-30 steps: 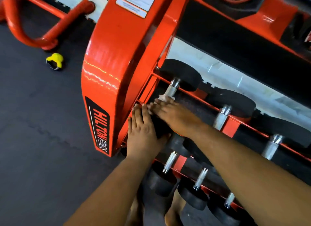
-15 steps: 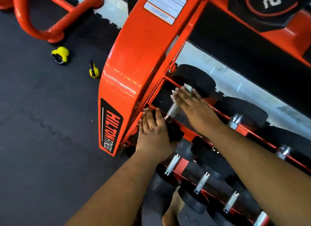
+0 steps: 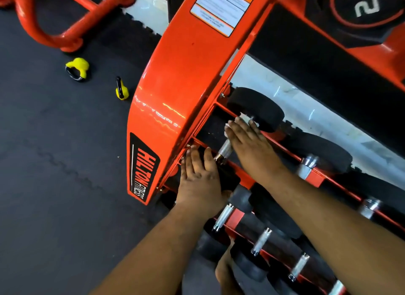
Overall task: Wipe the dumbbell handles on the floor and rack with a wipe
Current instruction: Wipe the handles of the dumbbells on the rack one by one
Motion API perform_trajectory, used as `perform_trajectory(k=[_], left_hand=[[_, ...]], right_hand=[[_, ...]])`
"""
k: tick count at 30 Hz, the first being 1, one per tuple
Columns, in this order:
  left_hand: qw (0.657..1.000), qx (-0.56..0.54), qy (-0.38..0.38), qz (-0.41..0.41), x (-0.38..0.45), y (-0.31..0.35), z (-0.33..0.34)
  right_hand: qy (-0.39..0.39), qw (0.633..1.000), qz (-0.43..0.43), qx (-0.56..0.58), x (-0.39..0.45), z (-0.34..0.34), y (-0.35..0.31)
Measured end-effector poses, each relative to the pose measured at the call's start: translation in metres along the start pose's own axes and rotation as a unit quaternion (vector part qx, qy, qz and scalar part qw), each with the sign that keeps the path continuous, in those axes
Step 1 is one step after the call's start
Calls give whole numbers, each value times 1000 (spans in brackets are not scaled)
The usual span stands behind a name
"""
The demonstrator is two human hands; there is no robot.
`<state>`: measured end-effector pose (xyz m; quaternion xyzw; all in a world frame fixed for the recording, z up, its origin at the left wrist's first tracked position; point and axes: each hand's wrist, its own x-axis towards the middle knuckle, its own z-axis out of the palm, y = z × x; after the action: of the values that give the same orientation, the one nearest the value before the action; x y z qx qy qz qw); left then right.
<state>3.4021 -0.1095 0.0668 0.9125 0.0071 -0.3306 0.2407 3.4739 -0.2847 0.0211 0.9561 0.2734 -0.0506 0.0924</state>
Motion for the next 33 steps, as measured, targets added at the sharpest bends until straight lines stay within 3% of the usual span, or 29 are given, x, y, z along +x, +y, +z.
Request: perform_trajectory(k=[5, 7, 10, 15, 20, 22, 23, 24, 25, 26, 27, 28, 30, 32, 33], left_hand=[[1000, 3, 7, -7, 0, 0, 2], [1000, 4, 12, -12, 1, -1, 4], [1000, 6, 15, -14, 3, 0, 5], [999, -7, 28, -15, 3, 0, 6], [999, -16, 29, -19, 2, 0, 5], [999, -17, 31, -20, 2, 0, 6], [999, -18, 34, -21, 1, 0, 5], [999, -21, 35, -21, 3, 1, 7], [999, -22, 38, -21, 2, 1, 6], [999, -23, 39, -20, 2, 0, 6], [999, -26, 40, -20, 2, 0, 6], [999, -27, 38, -21, 1, 0, 7], [999, -21, 41, -19, 1, 0, 7], [999, -23, 40, -20, 2, -1, 7], [999, -21, 40, -19, 2, -2, 8]], right_hand=[[-28, 992, -115, 51, 7, -6, 7], [-29, 997, -69, 34, 3, -10, 17], [37, 998, -36, 43, -1, -4, 9], [29, 967, -141, 208, -21, 7, -15], [11, 941, -100, 322, -54, 2, -6], [-15, 916, 43, 399, -62, 2, -4], [-22, 873, 162, 460, -61, -3, -6], [-10, 790, 301, 534, -55, -3, -7], [20, 660, 417, 624, -44, -3, -10], [53, 507, 494, 704, -32, -6, -14], [78, 369, 525, 763, -18, -10, -17], [92, 281, 519, 802, -4, -14, -18], [104, 215, 475, 847, 18, -16, -13], [106, 187, 439, 872, 30, -17, -9], [88, 190, 429, 879, 32, -17, -11]])
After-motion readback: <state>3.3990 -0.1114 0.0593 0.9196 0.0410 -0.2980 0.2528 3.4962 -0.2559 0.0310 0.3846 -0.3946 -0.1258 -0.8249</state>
